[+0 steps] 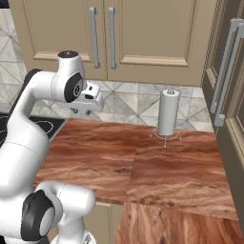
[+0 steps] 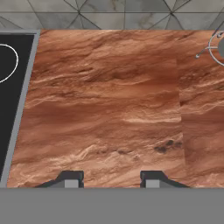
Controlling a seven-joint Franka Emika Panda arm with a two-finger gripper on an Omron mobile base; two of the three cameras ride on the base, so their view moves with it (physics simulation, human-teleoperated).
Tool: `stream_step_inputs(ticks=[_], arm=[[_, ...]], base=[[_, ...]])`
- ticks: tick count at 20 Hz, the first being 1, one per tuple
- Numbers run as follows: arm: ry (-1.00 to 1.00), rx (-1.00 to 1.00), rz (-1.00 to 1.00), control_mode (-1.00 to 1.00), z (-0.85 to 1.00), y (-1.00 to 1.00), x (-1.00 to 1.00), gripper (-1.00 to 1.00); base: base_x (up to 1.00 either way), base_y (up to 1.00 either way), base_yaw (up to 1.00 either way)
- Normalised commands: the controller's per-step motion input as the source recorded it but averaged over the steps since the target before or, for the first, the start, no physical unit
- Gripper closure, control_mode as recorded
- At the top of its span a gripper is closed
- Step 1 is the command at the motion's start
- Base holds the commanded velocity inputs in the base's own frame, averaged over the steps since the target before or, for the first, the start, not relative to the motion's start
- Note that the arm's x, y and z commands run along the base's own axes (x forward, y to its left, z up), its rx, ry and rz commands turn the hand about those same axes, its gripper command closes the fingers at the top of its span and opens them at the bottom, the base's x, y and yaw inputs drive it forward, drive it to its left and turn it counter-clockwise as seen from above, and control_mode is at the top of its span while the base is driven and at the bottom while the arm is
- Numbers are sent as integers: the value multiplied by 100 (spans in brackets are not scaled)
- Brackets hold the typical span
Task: Move the bowls from the cabinet to the plates on the dining table.
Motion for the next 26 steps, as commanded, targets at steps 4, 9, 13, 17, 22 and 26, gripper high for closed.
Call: stream_step_inputs(ticks=[4,9,13,17,22,26], arm=[[-2,-1,0,-100,0,1,-7,-100],[-4,-1,0,-100,15,1,-7,-100],[-7,0,0,-100,32,0,-5,-100],[-11,0,0,-100,39,1,-6,-100],[-16,-4,2,-100,37,-2,-9,-100],[-18,-7,4,-100,31,-9,-10,-100]], base=[[0,0,0],[0,0,0],[0,0,0],[0,0,0],[0,0,0],[0,0,0]])
